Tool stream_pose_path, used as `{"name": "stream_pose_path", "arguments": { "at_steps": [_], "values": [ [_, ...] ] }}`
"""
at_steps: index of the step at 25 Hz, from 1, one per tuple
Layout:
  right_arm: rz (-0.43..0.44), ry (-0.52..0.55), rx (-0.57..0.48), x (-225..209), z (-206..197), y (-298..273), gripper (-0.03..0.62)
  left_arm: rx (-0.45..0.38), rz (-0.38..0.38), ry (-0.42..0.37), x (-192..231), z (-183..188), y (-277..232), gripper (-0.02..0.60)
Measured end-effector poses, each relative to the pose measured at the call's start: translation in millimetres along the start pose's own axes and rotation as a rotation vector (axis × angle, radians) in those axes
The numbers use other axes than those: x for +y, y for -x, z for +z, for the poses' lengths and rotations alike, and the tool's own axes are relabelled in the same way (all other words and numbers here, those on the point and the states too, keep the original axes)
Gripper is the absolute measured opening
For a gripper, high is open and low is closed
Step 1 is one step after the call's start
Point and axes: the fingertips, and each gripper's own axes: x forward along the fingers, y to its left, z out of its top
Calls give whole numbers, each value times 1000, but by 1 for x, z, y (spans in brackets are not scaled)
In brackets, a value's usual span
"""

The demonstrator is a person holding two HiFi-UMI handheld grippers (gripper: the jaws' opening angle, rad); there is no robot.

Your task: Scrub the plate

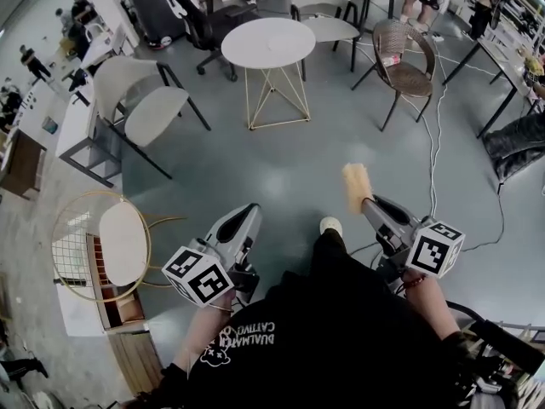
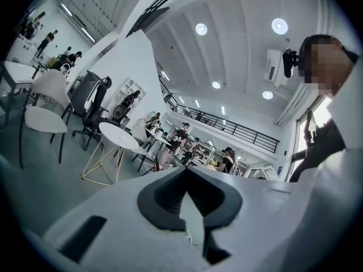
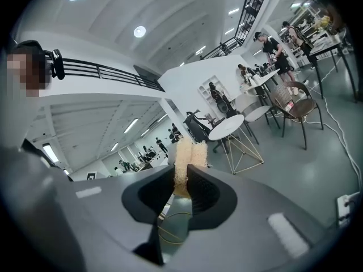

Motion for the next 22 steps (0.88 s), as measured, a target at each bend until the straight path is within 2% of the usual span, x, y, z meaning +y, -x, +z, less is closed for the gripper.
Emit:
{"name": "stream_pose_path", "arguments": {
  "at_steps": [8,12,17,22],
  "values": [
    [19,-46,39,-39,21,-33,67,17,29,32,24,2,-43,-3],
    [54,-54,65,-64,52,-63,67,24,43,35,35,15,-79,-3],
    [95,-23,97,-102,102,-105,67,-24,108,27,64,49,-135,-3],
    [138,11,134,-139,140,-132,67,-52,128,32,83,70,-188,-3]
  ]
}}
